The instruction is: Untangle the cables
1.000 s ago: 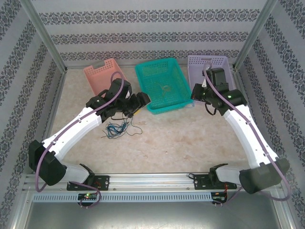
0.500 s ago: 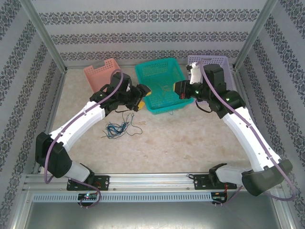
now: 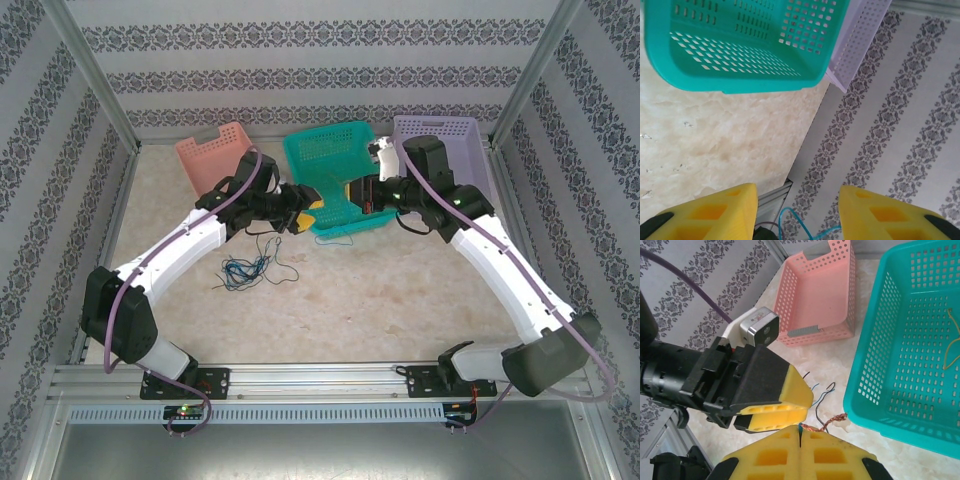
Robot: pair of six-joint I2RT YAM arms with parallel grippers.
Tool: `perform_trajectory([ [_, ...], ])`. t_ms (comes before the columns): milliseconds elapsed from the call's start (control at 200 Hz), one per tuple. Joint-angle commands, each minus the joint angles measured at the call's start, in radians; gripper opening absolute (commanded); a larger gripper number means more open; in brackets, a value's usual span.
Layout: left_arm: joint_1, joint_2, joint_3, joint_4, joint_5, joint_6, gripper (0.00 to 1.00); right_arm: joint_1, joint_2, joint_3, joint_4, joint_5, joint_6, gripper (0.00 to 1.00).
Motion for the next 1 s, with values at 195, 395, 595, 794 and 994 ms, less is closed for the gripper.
perform_trajectory([
  [195, -0.041, -0.010, 0.236, -0.444, -0.133, 0.711, 0.40, 0.016, 0.086, 0.083, -0.004, -0.061, -0.031, 0.00],
  [395, -0.045, -0.068, 0.146, -0.321, -0.028, 0.981, 0.40, 0.017, 0.109, 0.096, -0.027, -0.099, -0.038, 0.00],
  [595, -0.049, -0.084, 0.088, -0.261, 0.026, 1.135, 0.52, 0.018, 0.119, 0.098, -0.032, -0.134, -0.030, 0.00],
  [794, -0.058, -0.080, 0.057, -0.199, 0.093, 1.181, 0.53, 0.020, 0.125, 0.100, -0.037, -0.153, -0.025, 0.00],
  [994, -0.077, -0.067, 0.044, -0.157, 0.107, 1.187, 0.53, 0.021, 0.130, 0.103, -0.038, -0.167, -0.022, 0.00],
])
